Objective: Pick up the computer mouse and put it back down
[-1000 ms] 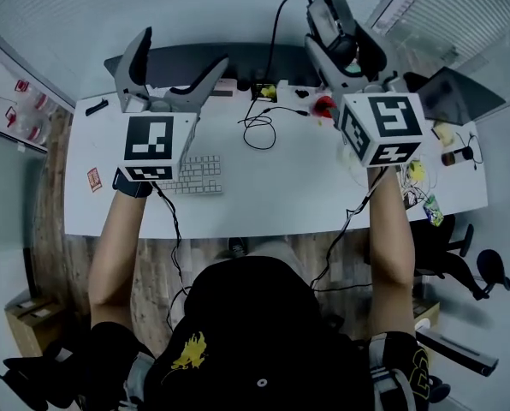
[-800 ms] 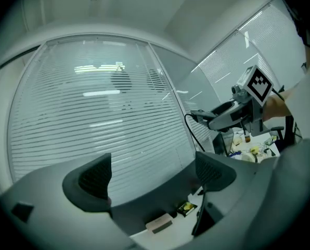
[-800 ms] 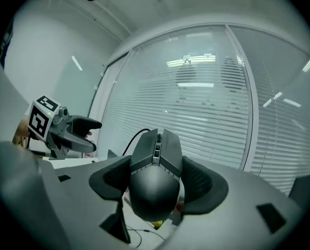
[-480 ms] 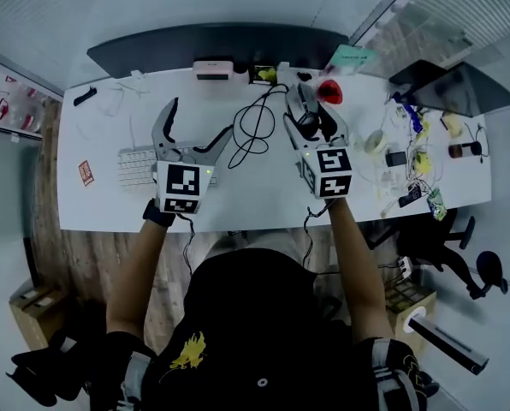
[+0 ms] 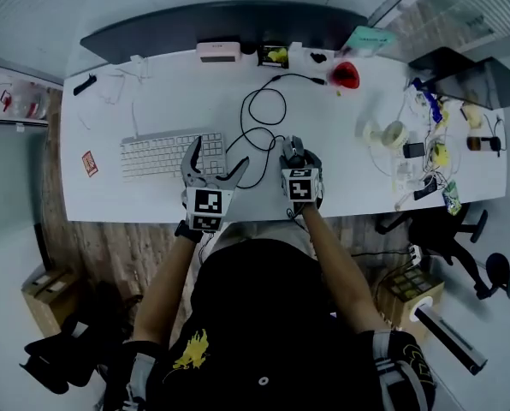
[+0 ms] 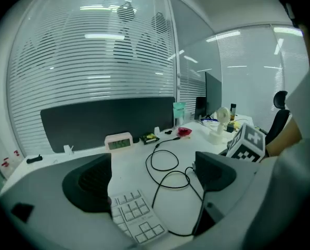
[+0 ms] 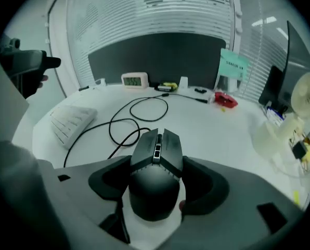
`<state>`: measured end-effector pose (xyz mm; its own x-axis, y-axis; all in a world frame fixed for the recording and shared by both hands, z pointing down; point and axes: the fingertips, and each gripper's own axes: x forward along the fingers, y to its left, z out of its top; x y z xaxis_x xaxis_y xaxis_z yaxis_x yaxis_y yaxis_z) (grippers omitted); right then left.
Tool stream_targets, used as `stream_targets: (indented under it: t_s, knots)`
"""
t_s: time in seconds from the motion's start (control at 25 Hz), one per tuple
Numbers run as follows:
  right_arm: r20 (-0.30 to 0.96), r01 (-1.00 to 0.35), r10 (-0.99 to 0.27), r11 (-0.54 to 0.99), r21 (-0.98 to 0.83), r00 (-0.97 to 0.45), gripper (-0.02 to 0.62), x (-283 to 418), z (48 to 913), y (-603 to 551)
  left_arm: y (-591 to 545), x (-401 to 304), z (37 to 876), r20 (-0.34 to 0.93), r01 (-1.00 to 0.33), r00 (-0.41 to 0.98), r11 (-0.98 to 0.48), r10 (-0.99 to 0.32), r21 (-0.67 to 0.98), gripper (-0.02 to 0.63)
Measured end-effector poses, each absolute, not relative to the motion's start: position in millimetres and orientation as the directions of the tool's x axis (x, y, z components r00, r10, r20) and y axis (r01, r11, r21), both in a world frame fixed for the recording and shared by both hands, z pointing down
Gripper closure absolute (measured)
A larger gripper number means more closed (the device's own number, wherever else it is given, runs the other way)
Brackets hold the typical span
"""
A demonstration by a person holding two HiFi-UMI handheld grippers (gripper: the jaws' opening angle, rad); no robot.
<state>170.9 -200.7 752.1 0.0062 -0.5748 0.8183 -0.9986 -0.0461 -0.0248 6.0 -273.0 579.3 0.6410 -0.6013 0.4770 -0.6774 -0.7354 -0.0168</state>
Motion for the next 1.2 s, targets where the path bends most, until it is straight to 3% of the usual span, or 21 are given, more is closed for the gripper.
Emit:
stream_targets:
  t_s: [0.16,0.24,0.32,0.44,0.52,0.64,0.84,1.0,1.2]
  knots:
    - [0.816,-0.997,-0.576,-0.077,0.002,0.046,0.262,167.9,765.4,-193.1,-253.4,-2.7,590.7,0.499,-0.663,0.643,-0.748,-0.582,-0.018,0.095]
    - [0.801,-0.998,-0.597,-0.063,0.024,0.057,0.198,163.4,757.4,-192.9,-243.6,-9.5,593.8,0.511,-0.665,0.636,-0.746,-0.578,-0.016,0.095]
    - [0.777,-0.999,-0.627,-0.048,0.023,0.048,0.201,158.0,740.5,-189.8,-235.9,-15.8,590.6,0.504,-0.673,0.636,-0.739,-0.584,-0.007,0.095]
    - [0.697,-0.998,-0.715,-0.06,0.013,0.052,0.31,154.1,690.0,-186.2,-229.5,-23.0,571.4,0.462,-0.678,0.652,-0.735,-0.602,-0.001,0.125]
    - [0.625,-0.997,-0.778,-0.07,0.012,0.062,0.345,153.4,650.2,-182.4,-228.3,-30.3,550.5,0.415,-0.691,0.653,-0.723,-0.634,-0.019,0.265]
    - [0.491,-0.998,-0.869,-0.057,0.006,0.053,0.416,153.6,581.1,-170.0,-223.7,-38.1,510.8,0.288,-0.717,0.663,-0.696,-0.691,-0.02,0.364]
    - [0.264,-0.999,-0.964,-0.032,-0.013,0.028,0.572,145.1,468.2,-136.0,-202.1,-50.5,442.0,0.098,-0.726,0.683,-0.687,-0.724,-0.025,0.447]
    - [0.2,-0.999,-0.98,0.008,-0.032,-0.014,0.578,130.2,427.8,-104.9,-180.0,-72.4,408.5,0.021,-0.747,0.665,-0.665,-0.747,-0.001,0.476]
    - [0.175,-0.999,-0.984,0.021,-0.026,-0.025,0.58,124.5,413.3,-76.7,-163.3,-100.2,402.9,0.021,-0.776,0.631,-0.631,-0.776,-0.018,0.58]
